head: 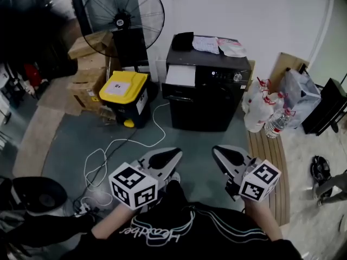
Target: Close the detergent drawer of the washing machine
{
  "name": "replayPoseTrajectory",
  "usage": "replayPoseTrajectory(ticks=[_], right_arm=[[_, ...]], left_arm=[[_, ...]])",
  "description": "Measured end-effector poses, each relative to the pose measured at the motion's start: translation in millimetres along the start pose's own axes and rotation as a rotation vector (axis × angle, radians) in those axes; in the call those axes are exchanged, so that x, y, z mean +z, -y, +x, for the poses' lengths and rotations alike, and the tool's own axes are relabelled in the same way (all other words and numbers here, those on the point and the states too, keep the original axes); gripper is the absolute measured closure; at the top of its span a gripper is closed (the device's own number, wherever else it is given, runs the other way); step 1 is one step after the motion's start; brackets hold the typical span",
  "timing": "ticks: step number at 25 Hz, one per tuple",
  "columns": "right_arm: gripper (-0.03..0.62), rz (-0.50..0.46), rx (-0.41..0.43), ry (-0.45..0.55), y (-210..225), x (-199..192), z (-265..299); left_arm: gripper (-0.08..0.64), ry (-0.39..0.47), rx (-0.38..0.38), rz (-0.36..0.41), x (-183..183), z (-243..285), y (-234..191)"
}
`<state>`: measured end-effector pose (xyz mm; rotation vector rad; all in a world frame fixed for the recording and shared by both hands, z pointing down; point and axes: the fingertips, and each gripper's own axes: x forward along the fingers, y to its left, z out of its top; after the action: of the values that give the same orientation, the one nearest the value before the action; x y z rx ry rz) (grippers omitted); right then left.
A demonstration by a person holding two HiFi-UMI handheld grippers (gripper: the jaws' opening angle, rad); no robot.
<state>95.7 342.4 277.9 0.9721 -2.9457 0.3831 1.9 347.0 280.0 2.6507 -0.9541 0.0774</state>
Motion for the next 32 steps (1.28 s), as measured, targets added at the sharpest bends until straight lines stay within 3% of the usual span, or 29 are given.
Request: replayPoseTrajectory(ticks=[10, 19, 32], right_arm=[[0.565, 0.078, -0.024, 0.006, 65.4, 11.9, 48.2], [0.565, 0.131, -0.09, -0.044, 142.8, 19.7, 112.9], [0.565, 0.179, -0.141, -0.079, 235.0, 23.8, 193.0]], left_arm=[[0.526, -0.048, -0.001, -0.036, 14.7, 49.2, -73.1], [0.526, -0.081, 0.0, -0.063, 34.1, 106.4, -166.6], [0.526, -0.155, 0.044, -0.111, 26.3, 175.6, -282.8]])
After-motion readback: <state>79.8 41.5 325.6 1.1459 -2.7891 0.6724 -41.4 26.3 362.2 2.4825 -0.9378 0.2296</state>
